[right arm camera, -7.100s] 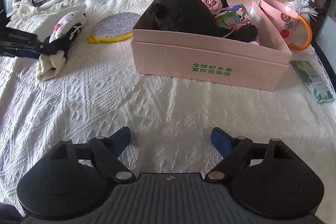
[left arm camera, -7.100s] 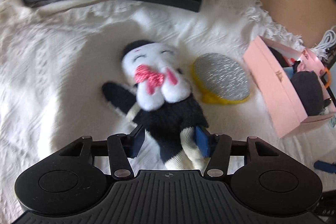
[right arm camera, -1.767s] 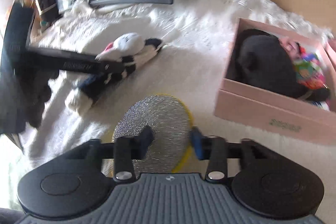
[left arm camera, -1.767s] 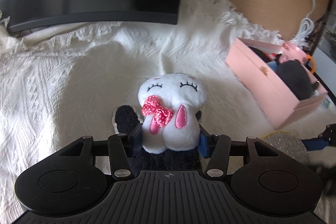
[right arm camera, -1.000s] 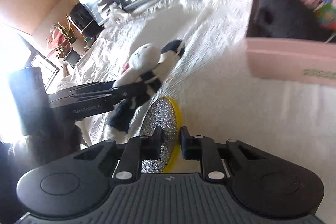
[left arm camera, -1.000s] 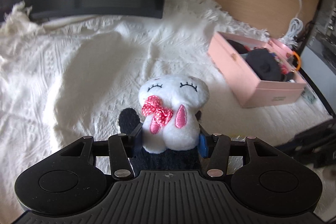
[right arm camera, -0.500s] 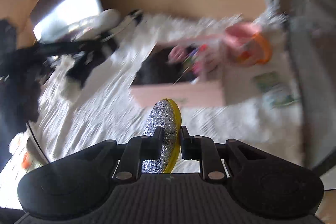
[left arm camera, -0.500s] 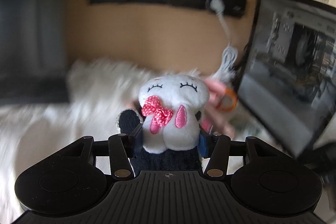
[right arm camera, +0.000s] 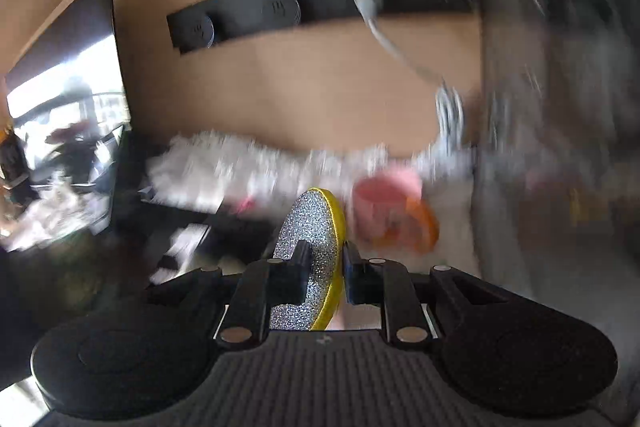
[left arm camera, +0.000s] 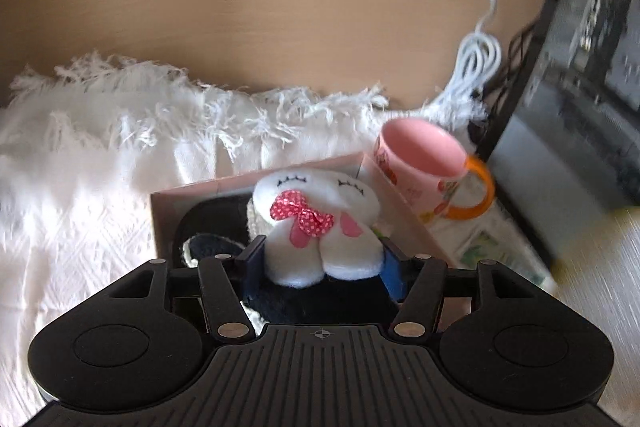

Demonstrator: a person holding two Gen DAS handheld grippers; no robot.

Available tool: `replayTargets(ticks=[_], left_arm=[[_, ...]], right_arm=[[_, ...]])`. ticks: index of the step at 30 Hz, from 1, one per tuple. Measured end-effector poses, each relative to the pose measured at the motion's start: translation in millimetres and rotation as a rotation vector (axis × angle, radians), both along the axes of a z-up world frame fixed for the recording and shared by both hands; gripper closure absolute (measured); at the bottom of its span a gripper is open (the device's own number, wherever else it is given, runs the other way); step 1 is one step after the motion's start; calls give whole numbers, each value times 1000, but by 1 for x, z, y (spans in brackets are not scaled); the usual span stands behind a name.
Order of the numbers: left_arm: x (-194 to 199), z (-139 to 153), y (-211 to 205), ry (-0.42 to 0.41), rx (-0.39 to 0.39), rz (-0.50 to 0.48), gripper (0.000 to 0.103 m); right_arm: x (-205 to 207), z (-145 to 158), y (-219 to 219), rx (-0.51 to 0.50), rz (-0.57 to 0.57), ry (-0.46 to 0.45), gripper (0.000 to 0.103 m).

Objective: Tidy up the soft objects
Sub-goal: 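Carry the bunny and mirror to the pink box and lower both in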

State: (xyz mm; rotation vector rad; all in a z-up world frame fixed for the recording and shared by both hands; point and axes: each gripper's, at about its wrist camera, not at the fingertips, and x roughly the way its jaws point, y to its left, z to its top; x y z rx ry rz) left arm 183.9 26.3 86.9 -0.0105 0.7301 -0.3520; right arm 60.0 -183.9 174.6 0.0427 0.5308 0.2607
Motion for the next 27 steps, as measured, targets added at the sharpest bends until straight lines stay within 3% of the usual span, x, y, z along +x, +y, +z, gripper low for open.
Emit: replayTargets(ticks=[4,7,10,12,16,19,27], left_arm=[[-14,18,24,-30,-80,-2,43],[-27,26,36,-45,-106,-2,44],[-35,19,44,-17,-100,-10,54],[-37,9,43,-7,-64,-12,50],[-37,-4,49,-11,-95,-23,46],[-30,-5,50,-5,-87,-33,43],[-15,-16,39,2,-66,-49,42]], right_arm=[[46,3,48,-210,-2,-140,86],[80,-22,87,-407,11,-189,86],[96,-56,112,-539,51,-179,86],[101,-78,123,-577,101,-146,86],[94,-112,136,-611,194,-109,87],[86,-116,139,-628,205,-119,86],[78,-93,106,-421,271,23,69]])
